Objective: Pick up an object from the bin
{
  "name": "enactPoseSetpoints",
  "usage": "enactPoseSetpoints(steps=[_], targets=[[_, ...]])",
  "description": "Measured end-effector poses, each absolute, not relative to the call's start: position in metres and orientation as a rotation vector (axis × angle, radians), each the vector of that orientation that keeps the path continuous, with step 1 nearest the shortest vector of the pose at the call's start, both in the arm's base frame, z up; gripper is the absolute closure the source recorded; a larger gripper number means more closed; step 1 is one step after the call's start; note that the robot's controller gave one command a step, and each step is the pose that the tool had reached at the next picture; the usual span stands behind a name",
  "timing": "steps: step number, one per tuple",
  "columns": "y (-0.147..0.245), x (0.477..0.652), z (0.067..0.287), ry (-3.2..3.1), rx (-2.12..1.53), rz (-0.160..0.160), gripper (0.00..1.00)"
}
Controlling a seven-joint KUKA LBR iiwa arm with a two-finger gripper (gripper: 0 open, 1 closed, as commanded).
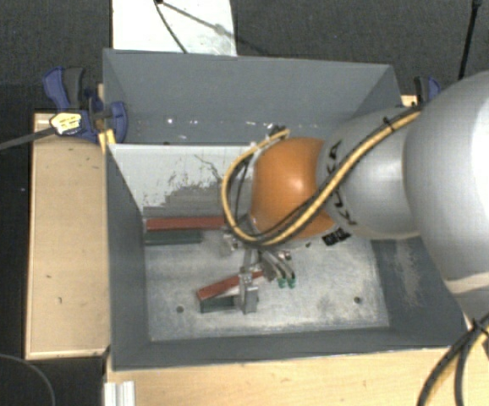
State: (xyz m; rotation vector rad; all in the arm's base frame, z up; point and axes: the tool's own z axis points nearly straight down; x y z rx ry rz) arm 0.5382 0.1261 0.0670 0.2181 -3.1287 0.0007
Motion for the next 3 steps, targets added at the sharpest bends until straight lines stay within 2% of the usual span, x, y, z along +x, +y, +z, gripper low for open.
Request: enactPoseSetpoints(steps=[1, 2, 3], targets=[[0.112, 0.542, 0.102, -3.140, 0.222, -0.001, 0.00], [0.115, 0.532, 0.100, -3.115, 0.397, 0.000, 0.00], [0.107, 0.523, 0.069, -3.127, 0.273, -0.001, 0.00]])
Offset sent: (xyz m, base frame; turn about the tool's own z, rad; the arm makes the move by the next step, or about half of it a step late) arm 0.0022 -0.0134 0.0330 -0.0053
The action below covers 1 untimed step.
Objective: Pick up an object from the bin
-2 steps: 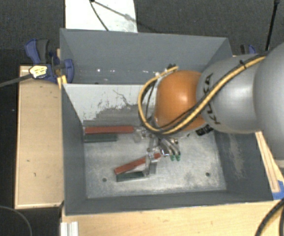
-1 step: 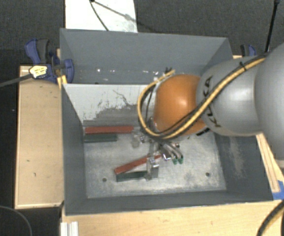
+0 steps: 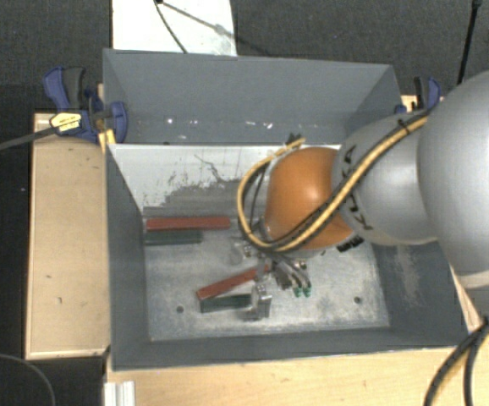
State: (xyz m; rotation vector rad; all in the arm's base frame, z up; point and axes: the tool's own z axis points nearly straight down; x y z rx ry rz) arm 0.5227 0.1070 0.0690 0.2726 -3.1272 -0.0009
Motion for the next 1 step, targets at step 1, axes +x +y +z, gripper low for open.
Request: enactPoseSetpoints(steps=[1], targets=[[0.1071, 0.5229, 0.0693, -3.128, 0.267, -0.001, 0.00]])
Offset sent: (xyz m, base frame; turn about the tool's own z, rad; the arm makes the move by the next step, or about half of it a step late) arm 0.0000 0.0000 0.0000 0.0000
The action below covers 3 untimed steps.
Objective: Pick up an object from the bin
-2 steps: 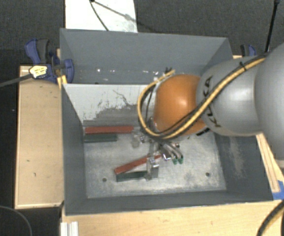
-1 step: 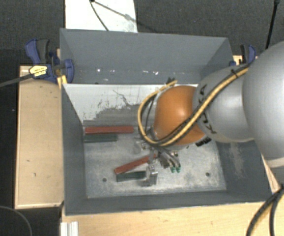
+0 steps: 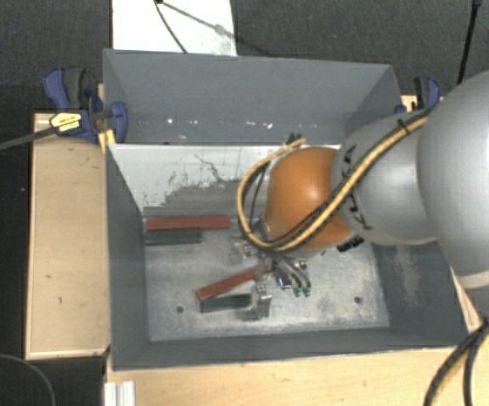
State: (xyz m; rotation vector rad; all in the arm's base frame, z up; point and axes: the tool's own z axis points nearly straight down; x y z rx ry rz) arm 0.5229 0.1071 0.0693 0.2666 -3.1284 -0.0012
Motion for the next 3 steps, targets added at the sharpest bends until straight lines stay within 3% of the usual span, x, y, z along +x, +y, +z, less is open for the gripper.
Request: enactPoseSetpoints(steps=[1, 3], targets=[[0.107, 0.523, 0.070, -3.129, 0.266, -0.001, 1.00], [0.108, 0.526, 0.186, -3.140, 0.250, -0.002, 1.00]])
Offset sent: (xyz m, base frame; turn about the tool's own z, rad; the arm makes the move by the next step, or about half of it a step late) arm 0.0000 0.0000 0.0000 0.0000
